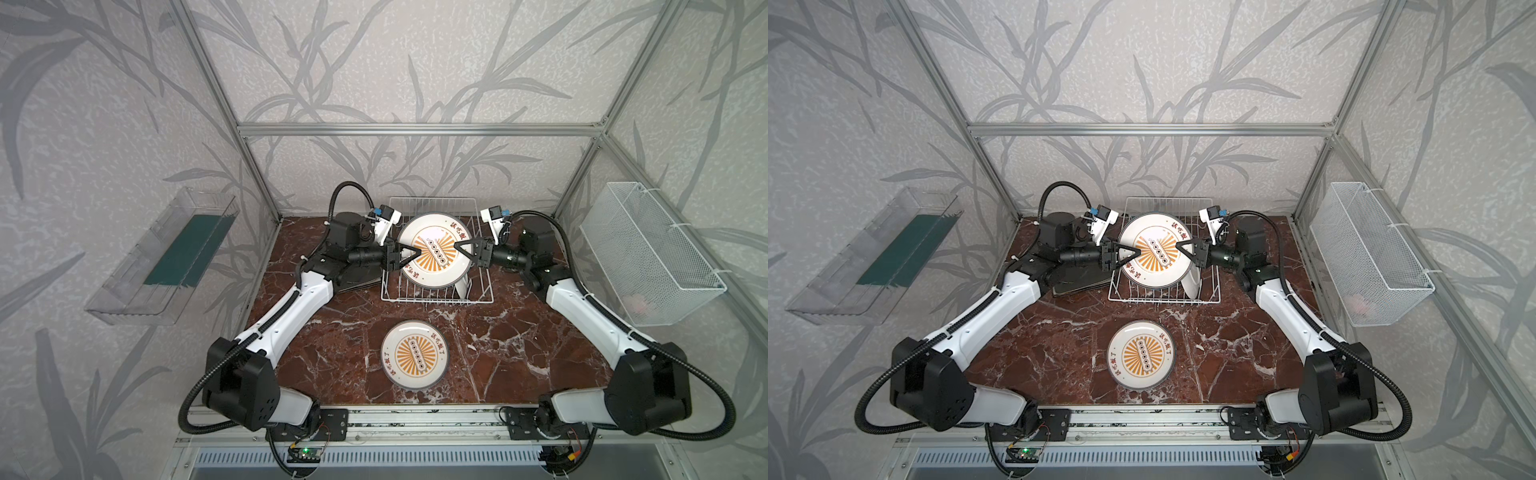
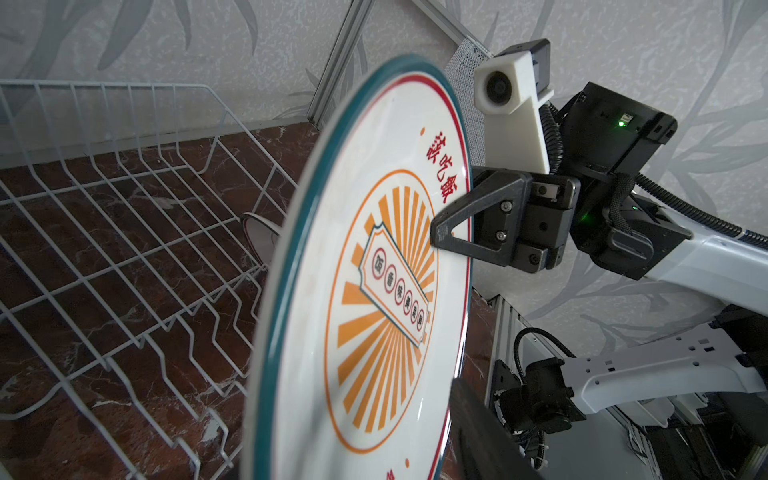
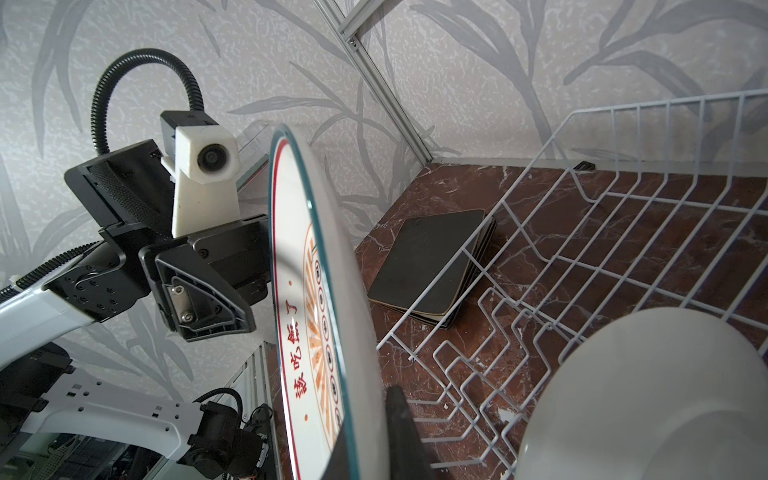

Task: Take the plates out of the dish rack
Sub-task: 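Close the right gripper on the plate rim opposite the left gripper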

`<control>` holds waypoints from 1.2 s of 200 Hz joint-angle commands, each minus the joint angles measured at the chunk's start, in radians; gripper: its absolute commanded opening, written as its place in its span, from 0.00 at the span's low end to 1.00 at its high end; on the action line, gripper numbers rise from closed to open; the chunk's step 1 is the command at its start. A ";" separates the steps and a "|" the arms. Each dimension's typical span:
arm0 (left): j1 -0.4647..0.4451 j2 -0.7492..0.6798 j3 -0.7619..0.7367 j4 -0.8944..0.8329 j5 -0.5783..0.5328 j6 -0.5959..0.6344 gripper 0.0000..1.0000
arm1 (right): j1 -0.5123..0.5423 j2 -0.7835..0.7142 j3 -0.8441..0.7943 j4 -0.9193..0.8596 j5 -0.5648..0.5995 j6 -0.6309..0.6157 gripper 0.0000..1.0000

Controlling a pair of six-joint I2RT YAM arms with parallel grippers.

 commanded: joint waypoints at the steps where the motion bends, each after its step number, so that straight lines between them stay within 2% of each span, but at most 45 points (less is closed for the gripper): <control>1: -0.002 0.001 0.010 0.023 0.041 -0.002 0.48 | 0.007 0.008 0.006 0.064 -0.024 0.003 0.00; 57: -0.003 0.016 0.014 0.006 0.050 -0.002 0.29 | 0.015 0.017 0.000 0.068 -0.038 -0.014 0.00; 94: -0.003 0.014 0.011 0.009 0.039 -0.003 0.27 | 0.019 0.029 -0.001 0.069 -0.041 -0.015 0.00; 114: -0.003 0.014 0.008 0.008 0.042 -0.005 0.16 | 0.021 0.030 -0.002 0.069 -0.041 -0.019 0.00; 131: -0.003 0.012 0.008 0.006 0.038 -0.006 0.13 | 0.022 0.030 -0.005 0.068 -0.039 -0.024 0.01; 143: -0.003 0.010 0.007 0.004 0.029 -0.005 0.00 | 0.022 0.030 -0.004 0.062 -0.039 -0.025 0.02; 168: -0.003 0.003 0.007 -0.005 0.003 -0.001 0.00 | 0.022 0.031 -0.004 0.056 -0.039 -0.021 0.07; 190: -0.003 -0.008 0.005 0.002 -0.013 -0.020 0.00 | 0.022 0.024 -0.003 0.036 -0.023 -0.031 0.14; 205: -0.003 -0.022 0.000 0.002 -0.033 -0.035 0.00 | 0.022 0.018 0.001 0.011 0.000 -0.048 0.27; 222: -0.002 -0.041 -0.007 -0.001 -0.062 -0.046 0.00 | 0.023 0.005 0.002 -0.011 0.025 -0.075 0.35; 240: 0.001 -0.057 -0.009 -0.019 -0.078 -0.052 0.00 | 0.022 -0.017 0.002 -0.033 0.063 -0.094 0.54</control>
